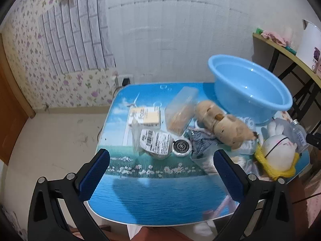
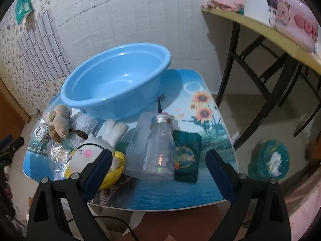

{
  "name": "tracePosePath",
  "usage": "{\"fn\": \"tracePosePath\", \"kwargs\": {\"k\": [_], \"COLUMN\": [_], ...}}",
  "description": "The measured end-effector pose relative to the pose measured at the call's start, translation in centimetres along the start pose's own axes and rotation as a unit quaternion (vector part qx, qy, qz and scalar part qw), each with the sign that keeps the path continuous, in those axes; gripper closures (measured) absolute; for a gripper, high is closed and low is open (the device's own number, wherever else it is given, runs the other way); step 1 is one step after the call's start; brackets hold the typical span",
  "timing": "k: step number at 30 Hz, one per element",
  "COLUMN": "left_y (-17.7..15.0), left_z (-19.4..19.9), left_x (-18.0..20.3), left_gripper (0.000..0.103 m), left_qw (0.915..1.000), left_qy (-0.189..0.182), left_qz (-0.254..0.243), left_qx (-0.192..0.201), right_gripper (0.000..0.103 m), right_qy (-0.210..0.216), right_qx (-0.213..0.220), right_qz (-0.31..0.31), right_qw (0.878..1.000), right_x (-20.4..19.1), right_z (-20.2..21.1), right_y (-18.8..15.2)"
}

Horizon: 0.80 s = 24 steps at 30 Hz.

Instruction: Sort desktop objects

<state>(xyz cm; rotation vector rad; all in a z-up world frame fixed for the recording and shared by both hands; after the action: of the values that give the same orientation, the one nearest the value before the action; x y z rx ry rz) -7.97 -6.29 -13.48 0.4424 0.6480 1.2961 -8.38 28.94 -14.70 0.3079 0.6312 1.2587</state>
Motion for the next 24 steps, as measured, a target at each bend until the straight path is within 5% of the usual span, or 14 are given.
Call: {"fn": "tracePosePath", "kwargs": {"k": [10,24], "left_y": [-1.2,-1.9], "left_z": [-4.1,-8.8], "left_x": [-1.6,-1.6], "left_gripper": [0.0,0.0], "left_qw": [0.9994,0.9988], "left_qy": [-0.006,-0.002], "left_qz": [0.018,0.002], "left_qx": [-0.029,-0.048], "right_gripper": [0.008,0.037], "right_qy": [0.001,-0.029], "right_qx": [-0.011,-0.034], "right_qz": [0.0,0.006], "right_qw": [1.0,0.999], "right_x": [0.1,0.3], "right_z": [-1.1,-3.7], "right_y": [-0.2,-0.8]}}
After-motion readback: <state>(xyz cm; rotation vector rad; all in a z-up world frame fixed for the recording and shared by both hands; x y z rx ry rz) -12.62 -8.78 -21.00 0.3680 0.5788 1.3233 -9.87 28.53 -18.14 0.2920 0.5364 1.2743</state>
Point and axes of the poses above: each gripper's, at about its wrist camera, not at the fingertips, and z roughly against the way its jaws point, x to its right, y to its top, the point moved 10 cm from there along -z, roughly the way its jaws point, and after that the axes turned 15 degrees about -z, right-handed, at the moved point
